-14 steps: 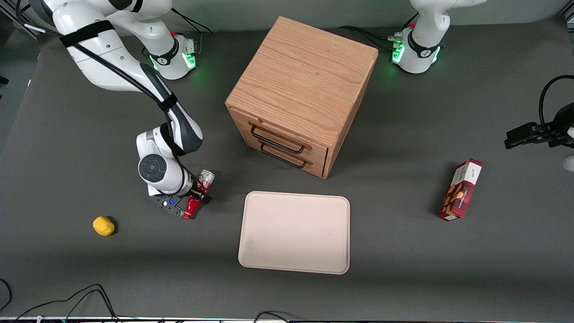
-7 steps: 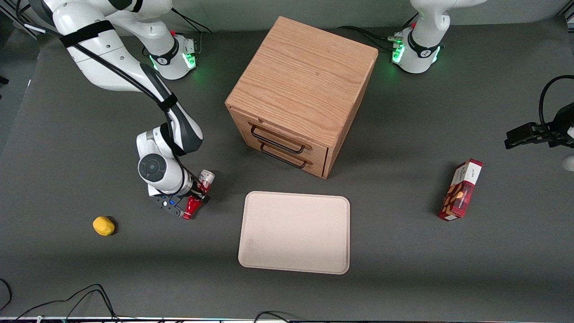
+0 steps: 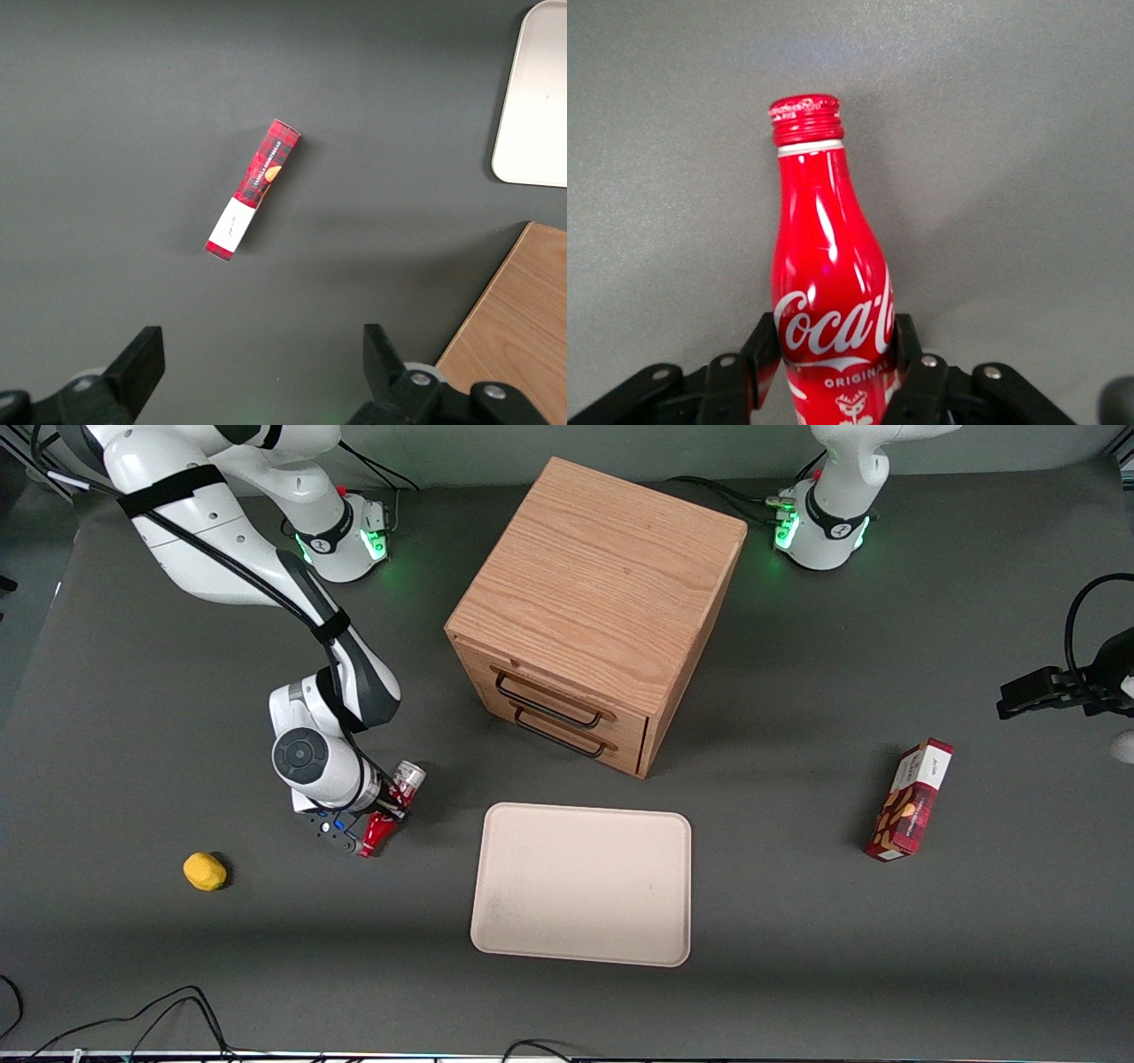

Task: Place coke bottle on tray
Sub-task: 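Close the right gripper around the bottle's body and lift it, then carry the bottle with the right gripper over the cream tray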

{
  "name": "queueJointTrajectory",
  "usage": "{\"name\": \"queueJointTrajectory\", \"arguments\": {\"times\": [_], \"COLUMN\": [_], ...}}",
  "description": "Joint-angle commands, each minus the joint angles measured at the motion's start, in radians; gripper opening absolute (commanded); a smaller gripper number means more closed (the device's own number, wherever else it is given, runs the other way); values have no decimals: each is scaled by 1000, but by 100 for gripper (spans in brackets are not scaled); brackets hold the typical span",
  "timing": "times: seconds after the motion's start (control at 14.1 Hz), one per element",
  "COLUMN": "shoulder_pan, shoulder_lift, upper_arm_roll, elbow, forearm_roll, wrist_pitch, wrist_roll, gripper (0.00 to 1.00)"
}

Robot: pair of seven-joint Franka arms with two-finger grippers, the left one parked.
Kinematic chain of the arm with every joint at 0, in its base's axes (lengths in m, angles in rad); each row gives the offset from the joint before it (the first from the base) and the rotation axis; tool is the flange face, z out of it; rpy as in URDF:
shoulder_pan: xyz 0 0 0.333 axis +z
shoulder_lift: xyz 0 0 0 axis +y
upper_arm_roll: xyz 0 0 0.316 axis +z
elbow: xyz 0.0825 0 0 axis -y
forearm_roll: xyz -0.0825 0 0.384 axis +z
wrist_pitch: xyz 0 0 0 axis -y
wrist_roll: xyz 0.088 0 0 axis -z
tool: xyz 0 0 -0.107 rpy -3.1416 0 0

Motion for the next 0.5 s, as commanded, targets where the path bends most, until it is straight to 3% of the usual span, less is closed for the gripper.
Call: {"name": "queueJointTrajectory", "arguments": {"times": [0.0,0.21,0.43], "shoulder_pan": [-8,-26,-81], "shoulder_lift": [-52,-149,-233], "upper_arm_roll": [2,7,48], "elbow": [-34,-11,124], "forearm_roll": [-26,-20,20], "wrist_pitch": [1,-132,-443], "wrist_roll": [22,-17,-113], "gripper": [0,0,0]}}
